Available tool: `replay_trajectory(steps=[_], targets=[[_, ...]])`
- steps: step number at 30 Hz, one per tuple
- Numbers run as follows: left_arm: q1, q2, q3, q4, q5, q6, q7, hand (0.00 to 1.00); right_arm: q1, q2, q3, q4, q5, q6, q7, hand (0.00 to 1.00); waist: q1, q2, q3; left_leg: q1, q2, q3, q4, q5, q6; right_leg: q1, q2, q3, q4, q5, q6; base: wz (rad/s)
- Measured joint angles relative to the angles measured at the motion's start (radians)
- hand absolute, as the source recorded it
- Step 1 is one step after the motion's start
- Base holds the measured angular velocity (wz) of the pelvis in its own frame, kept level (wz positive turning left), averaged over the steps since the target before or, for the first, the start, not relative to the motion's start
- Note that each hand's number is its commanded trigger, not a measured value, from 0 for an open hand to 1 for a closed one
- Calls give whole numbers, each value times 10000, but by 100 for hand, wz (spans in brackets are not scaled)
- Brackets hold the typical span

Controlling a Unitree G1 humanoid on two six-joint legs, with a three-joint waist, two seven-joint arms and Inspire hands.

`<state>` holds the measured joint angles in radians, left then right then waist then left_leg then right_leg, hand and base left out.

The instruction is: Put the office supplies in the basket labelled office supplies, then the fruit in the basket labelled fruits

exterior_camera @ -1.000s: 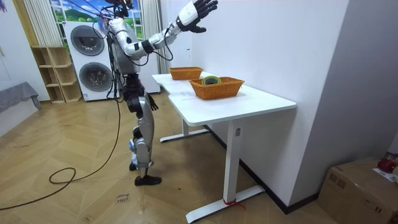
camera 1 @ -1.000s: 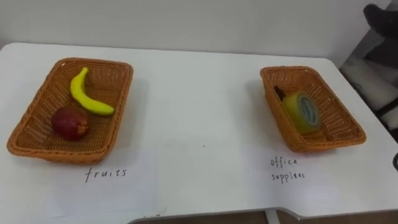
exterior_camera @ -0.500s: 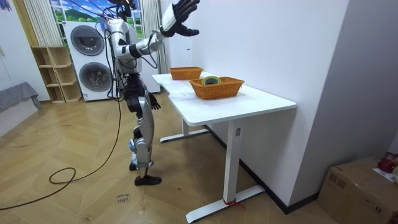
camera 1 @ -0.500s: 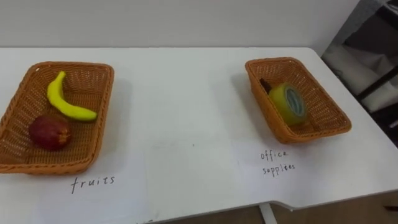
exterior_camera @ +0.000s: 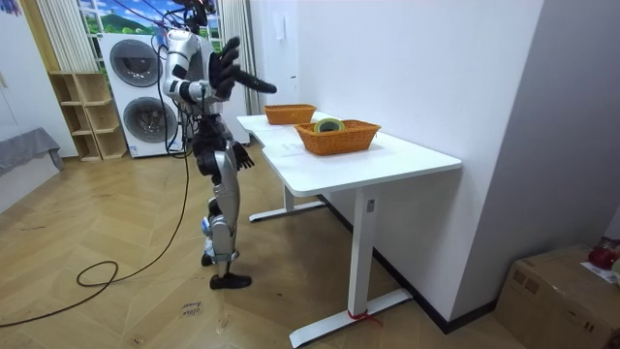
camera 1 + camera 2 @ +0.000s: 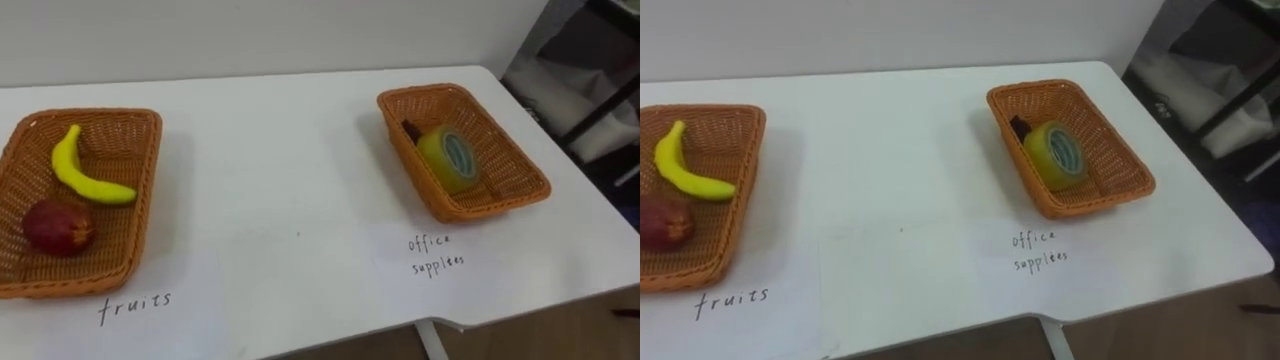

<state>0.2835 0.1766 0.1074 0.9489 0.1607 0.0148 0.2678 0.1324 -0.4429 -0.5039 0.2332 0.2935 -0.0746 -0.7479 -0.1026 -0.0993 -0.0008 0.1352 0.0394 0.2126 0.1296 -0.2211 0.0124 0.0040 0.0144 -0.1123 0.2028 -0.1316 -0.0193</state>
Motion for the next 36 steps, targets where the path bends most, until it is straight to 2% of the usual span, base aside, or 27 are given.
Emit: replay_trajectory(steps=[5,8,11,13,16,22,26,28,29,36], targets=[[-9,-8,65,2,-533,-1,144,0,94,531,-24,800,2066,-28,-480,0,-119,22,22,132,8,-79,-7,-53,-52,149,44,-31,-13,-61,-39,2],[-5,-28,71,7,-625,-3,258,0,172,926,-92,1510,3301,-205,-486,0,-141,56,29,110,8,-147,-5,-57,-59,154,45,-88,-40,-81,-44,8],[39,-72,78,39,-594,-14,310,0,544,1557,-101,2362,3584,-232,-446,0,-129,185,-44,79,8,-265,-9,-57,-63,233,43,-136,-173,-82,-45,11],[157,-150,115,136,-593,-15,335,0,601,1957,-127,3296,3800,-231,-371,0,-123,277,-21,78,-2,-258,-9,-58,-62,228,40,-125,-166,-90,-32,0],[209,-335,339,60,-389,-11,338,0,760,2234,-103,4222,3891,-242,-102,0,-75,482,-21,97,-14,-249,-1,-63,-57,231,32,-83,-136,-118,-16,0],[194,-453,505,138,-394,-64,271,0,783,2916,125,6140,3871,-247,471,0,-28,524,-13,234,0,-248,14,-84,-96,162,-30,-45,85,-354,-68,1],[205,-555,498,138,-398,-205,259,0,816,2984,785,7056,3890,-247,757,0,13,614,8,260,-3,-250,10,-100,-114,139,-38,-45,181,-412,-66,0],[280,-593,498,210,-399,-223,260,0,819,2998,1152,7526,3853,-248,1103,0,38,678,-53,307,1,-264,11,-110,-127,196,35,-40,159,-409,-70,0],[289,-600,499,259,-400,-226,260,0,809,2997,1262,7681,3820,-253,1206,0,56,699,-54,338,2,-264,17,-112,-130,237,36,-42,148,-409,-70,0],[70,-783,549,620,-392,-247,350,0,749,3233,2879,8620,2612,-21,2999,0,414,772,-42,425,4,-259,31,-113,-132,346,11,-28,81,-407,-71,0]])
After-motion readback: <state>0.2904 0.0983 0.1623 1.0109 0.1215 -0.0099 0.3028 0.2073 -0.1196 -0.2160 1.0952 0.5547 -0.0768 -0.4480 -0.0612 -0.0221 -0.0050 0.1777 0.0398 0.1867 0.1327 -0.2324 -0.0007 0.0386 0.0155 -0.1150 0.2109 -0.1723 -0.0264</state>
